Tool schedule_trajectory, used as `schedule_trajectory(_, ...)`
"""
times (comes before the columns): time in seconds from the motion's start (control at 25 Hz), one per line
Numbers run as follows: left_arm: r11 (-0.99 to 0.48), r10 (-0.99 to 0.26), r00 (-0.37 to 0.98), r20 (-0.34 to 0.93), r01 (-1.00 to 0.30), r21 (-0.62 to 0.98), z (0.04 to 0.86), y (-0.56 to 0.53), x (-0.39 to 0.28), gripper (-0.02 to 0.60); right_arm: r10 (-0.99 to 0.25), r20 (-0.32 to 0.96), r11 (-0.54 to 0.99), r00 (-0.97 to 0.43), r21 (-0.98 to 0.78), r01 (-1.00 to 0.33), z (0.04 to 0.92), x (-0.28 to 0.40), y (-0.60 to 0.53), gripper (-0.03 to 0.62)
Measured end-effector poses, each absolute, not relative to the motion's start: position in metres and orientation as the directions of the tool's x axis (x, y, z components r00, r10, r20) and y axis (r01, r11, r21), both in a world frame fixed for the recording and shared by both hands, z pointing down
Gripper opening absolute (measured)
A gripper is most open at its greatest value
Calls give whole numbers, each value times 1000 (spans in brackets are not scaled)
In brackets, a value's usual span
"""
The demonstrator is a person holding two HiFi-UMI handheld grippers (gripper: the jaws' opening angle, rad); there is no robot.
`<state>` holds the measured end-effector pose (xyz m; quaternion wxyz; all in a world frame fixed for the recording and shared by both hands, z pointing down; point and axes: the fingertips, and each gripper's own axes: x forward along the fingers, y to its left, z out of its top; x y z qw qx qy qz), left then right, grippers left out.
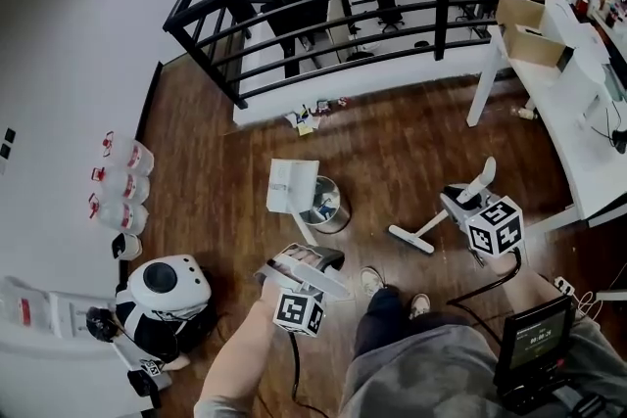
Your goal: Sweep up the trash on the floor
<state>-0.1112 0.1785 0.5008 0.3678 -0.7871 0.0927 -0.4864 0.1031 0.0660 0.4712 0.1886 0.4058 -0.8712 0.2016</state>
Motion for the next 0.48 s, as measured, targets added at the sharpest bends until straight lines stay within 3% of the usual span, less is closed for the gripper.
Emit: schedule_trajectory(0.48,-718,-534,477,698,180,-673,501,188,-118,31,-637,503,571,-583,-200,-796,474,127,89,51)
